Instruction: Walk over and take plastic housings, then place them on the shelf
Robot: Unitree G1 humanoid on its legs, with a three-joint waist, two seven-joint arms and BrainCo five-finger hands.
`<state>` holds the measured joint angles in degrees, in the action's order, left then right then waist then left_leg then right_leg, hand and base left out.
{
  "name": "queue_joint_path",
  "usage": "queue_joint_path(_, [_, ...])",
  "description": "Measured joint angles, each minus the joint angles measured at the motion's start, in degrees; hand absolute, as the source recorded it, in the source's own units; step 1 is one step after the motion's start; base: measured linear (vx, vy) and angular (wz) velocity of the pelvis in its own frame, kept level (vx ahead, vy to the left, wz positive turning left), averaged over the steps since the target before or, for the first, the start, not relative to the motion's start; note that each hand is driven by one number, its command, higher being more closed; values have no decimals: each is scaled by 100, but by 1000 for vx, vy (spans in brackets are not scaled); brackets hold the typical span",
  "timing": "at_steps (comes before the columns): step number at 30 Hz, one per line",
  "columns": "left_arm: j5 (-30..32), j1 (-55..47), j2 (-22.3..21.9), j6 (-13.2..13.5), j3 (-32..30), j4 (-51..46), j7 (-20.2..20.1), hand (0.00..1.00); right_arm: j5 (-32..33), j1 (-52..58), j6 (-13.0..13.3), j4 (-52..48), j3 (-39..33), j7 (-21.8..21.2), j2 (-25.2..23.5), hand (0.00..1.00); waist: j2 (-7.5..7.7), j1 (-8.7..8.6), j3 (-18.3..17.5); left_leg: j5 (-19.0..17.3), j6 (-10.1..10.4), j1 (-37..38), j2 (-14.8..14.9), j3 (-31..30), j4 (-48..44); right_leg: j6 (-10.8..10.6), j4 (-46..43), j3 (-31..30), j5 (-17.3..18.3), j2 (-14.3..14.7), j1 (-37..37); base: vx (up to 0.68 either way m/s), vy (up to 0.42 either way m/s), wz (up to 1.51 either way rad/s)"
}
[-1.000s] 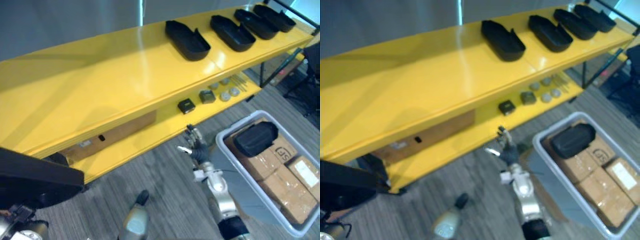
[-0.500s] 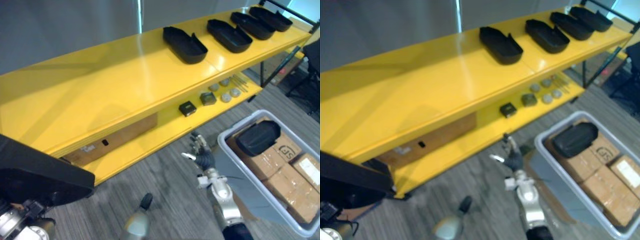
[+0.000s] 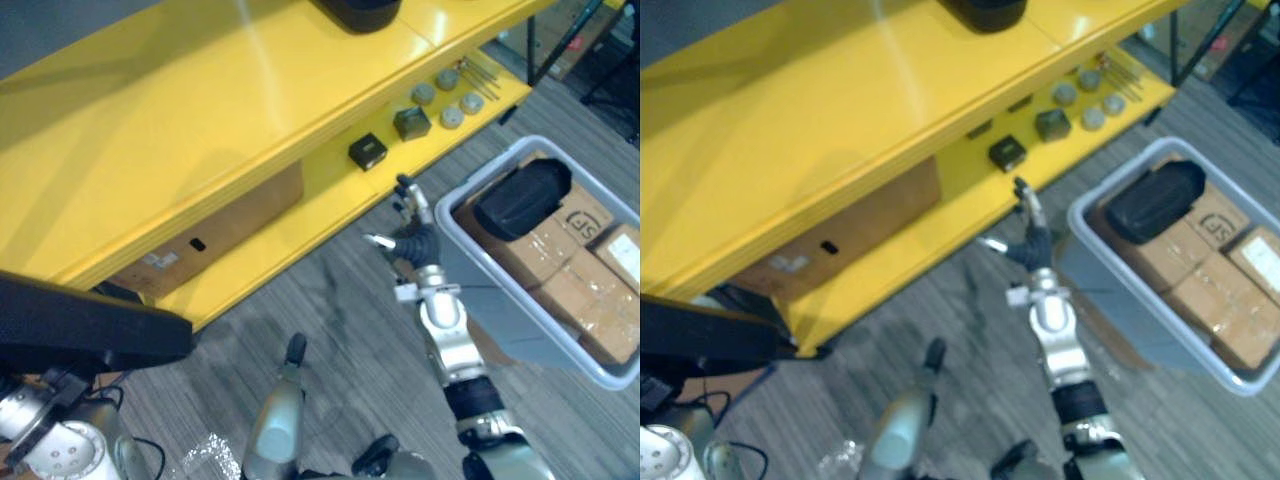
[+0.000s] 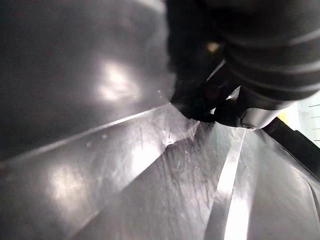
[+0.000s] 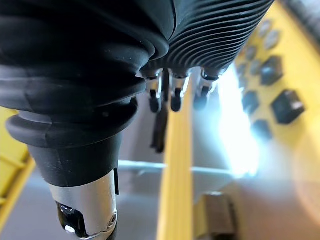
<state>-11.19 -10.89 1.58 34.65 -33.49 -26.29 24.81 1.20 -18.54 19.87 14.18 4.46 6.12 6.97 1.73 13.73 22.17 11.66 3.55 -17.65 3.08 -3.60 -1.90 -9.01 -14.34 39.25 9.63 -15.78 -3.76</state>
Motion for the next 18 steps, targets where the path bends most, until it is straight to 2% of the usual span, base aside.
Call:
queue_joint_path(3, [46, -2, 26, -15, 0, -9, 52, 100, 2, -11, 4, -108, -23, -146, -3, 0, 83, 8, 49, -7, -3, -16, -96, -51, -42, -72, -31, 21, -44, -59, -51, 39, 13, 16])
queue_joint_path(5, [51, -13, 24, -32, -1, -10, 45, 100, 9, -48, 6, -203, -19, -252, -6, 0, 66, 48, 130, -208, -25, -24, -177, -81, -342, -59, -106, 27, -33, -138, -192, 26, 39, 12])
queue_joint_path(8, [100, -200, 25, -102, -10, -96, -135, 100, 23, -47, 36, -234, 12, -335, -8, 0, 25, 142, 165, -1020, -42, -247, -291, -244, -1492, -24, -188, 254, -14, -159, -640, 22, 60, 21])
queue_joint_path(9, [99, -255, 26, -101, -16, -144, -176, 100, 24, -44, 59, -243, 13, -332, -7, 0, 25, 149, 166, -1121, -49, -296, -313, -297, -1658, -13, -285, 316, -11, -171, -694, 38, 145, 55])
queue_joint_path(10, [101, -329, 29, -94, -22, -197, -297, 100, 31, -5, 148, -268, 6, -265, -7, 0, 27, 157, 166, -1234, -96, -362, -390, -410, -1861, 35, -737, 317, -41, -309, -633, 36, 163, 62])
queue_joint_path(11, [109, -389, 29, -90, -22, -197, -388, 100, 30, 39, 186, -269, -2, -172, 2, 0, 25, 156, 167, -1302, -152, -363, -469, -493, -1977, 333, -1398, 206, -158, -535, -459, 33, 155, 61])
queue_joint_path(12, [137, -441, 32, -83, -33, -197, -406, 100, 30, 54, 190, -269, -6, -127, -5, 0, 5, 156, 175, -1349, -181, -339, -483, -524, -2026, 543, -1722, 64, -286, -612, -351, 56, 181, 48])
queue_joint_path(13, [295, -524, 49, -72, -134, -198, -404, 100, 30, 92, 237, -271, 19, -101, -71, 0, -10, 175, 181, -1412, -241, -257, -491, -543, -2043, 991, -2202, -405, -708, -668, -99, 98, 203, 41])
queue_joint_path(14, [398, -553, 117, -72, -194, -199, -386, 100, 30, 116, 285, -271, 10, -94, -135, 0, -12, 177, 182, -1439, -279, -125, -501, -555, -1903, 1016, -2458, -835, -1315, -659, 72, 119, 194, 49])
queue_joint_path(15, [449, -532, 194, -76, -183, -196, -371, 100, 27, 122, 303, -270, 3, -88, -153, 0, -18, 168, 185, -1445, -286, -33, -514, -556, -1758, 980, -2516, -995, -1457, -638, 111, 136, 107, 71])
queue_joint_path(16, [472, -350, 350, -89, -195, -186, -370, 100, 22, 106, 351, -269, 2, -84, -162, 0, 12, 132, 170, -1493, -361, 66, -528, -555, -1508, 897, -2517, -1215, -1091, -489, 215, 119, 46, 70])
queue_joint_path(17, [482, -240, 379, -108, -218, -186, -370, 100, 21, 110, 381, -262, 0, -88, -132, 0, 57, 79, 139, -1626, -568, 3, -575, -476, -1815, 895, -2545, -1326, -732, -428, 283, 199, 58, 60])
queue_joint_path(18, [477, -148, 417, -138, -221, -167, -366, 100, 9, 51, 417, -294, -7, -81, -13, 0, -251, 69, 187, -1976, -588, -90, -497, -353, -2562, 728, -2905, -1479, -39, -291, 375, 136, 72, 39])
